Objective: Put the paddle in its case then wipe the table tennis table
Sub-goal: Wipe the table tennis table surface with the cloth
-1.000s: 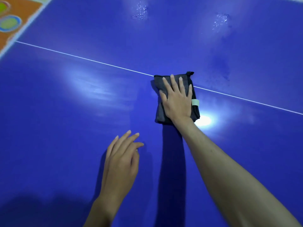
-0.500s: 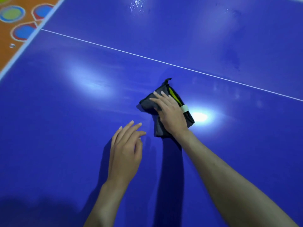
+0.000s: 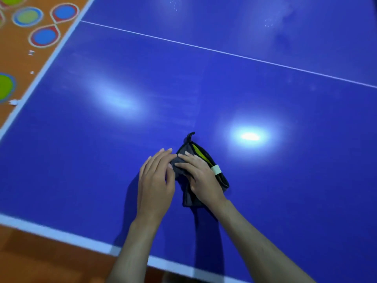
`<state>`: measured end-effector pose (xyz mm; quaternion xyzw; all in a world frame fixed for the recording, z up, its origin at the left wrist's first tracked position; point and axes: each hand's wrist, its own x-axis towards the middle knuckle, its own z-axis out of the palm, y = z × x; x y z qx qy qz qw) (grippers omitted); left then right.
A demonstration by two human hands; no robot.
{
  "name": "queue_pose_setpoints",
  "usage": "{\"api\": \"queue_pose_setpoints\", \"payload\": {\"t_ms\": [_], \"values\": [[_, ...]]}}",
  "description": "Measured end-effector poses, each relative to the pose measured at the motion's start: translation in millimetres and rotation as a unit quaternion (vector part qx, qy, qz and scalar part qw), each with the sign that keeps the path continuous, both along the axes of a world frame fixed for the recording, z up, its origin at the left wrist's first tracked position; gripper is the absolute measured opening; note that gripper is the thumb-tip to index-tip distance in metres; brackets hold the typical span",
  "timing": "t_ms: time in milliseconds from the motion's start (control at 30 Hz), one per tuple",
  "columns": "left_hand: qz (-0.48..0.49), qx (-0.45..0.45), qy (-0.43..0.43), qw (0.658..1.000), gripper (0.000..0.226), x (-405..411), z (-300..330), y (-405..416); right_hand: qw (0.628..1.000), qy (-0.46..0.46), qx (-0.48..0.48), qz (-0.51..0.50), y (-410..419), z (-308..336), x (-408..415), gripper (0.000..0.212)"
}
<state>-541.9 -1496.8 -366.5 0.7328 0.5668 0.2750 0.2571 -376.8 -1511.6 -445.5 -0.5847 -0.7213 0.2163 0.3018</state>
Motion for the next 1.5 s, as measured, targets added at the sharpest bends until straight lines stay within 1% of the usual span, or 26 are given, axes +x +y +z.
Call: {"api": "queue_pose_setpoints", "payload": {"t_ms": [100,267,333,433,467,500,533,567,633,667,733,767,800,833,933,1033,1133,1233,1333,1500], "values": [[-0.006,-0.001,0.012,1.0,0.031,-24,3,-36,1.0,0.022,0.001,0.005,-49,1,-28,0.036],[-0.021,0.003,0.031,0.999,0.029,-63,15,-97,0.998,0.056,-0.038,0.002,-123,8,-71,0.035],[-0.023,-0.007,0.027,0.999,0.029,-79,17,-120,0.996,0.065,-0.067,0.0,-153,12,-86,0.038],[-0.008,0.0,0.002,1.0,0.031,-105,30,-150,0.99,0.073,-0.118,-0.006,-192,23,-102,0.05],[0.0,-0.011,0.004,1.0,0.03,-114,50,-158,0.989,0.069,-0.13,-0.009,-201,27,-106,0.048],[0.009,-0.015,0.002,1.0,0.029,-124,30,-168,0.988,0.062,-0.141,-0.015,-209,33,-110,0.044],[-0.001,-0.04,0.014,0.999,0.027,-138,21,-172,0.987,0.055,-0.151,-0.023,-216,38,-114,0.041],[-0.002,-0.09,0.018,0.996,0.026,-147,5,-177,0.985,0.05,-0.159,-0.035,-220,45,-117,0.039],[-0.003,-0.132,0.034,0.991,0.032,-163,-8,-190,0.984,0.037,-0.163,-0.054,-226,60,-125,0.04],[-0.014,-0.126,0.028,0.992,0.03,-176,4,-193,0.985,0.03,-0.163,-0.058,-228,68,-130,0.042],[-0.042,-0.074,0.04,0.996,0.028,-193,41,-196,0.986,0.018,-0.154,-0.065,-232,87,-144,0.045],[-0.054,-0.06,0.033,0.996,0.027,-202,58,-196,0.986,0.016,-0.151,-0.069,-233,96,-151,0.045],[-0.062,-0.061,0.036,0.996,0.027,-212,85,-195,0.986,0.014,-0.15,-0.072,-233,105,-160,0.044],[-0.076,-0.052,0.034,0.995,0.027,-219,79,-193,0.986,0.013,-0.15,-0.076,-232,114,-170,0.042],[-0.095,-0.073,0.035,0.992,0.027,-247,87,-172,0.986,0.017,-0.144,-0.087,-226,136,-204,0.038],[-0.091,-0.049,0.019,0.994,0.029,-291,91,-138,0.987,0.022,-0.14,-0.079,-203,153,-243,0.035],[-0.083,-0.06,0.018,0.995,0.031,-343,99,-103,0.986,0.006,-0.148,-0.08,-167,166,-285,0.037],[-0.065,-0.048,0.001,0.997,0.029,-399,103,-71,0.984,0.033,-0.131,-0.115,-124,180,-329,0.035],[-0.054,-0.054,0.008,0.997,0.024,-456,113,-37,0.985,0.046,-0.097,-0.133,-81,193,-373,0.035],[-0.036,-0.061,0.014,0.997,0.025,-524,126,24,0.982,0.076,-0.061,-0.16,-14,207,-439,0.036]]}}
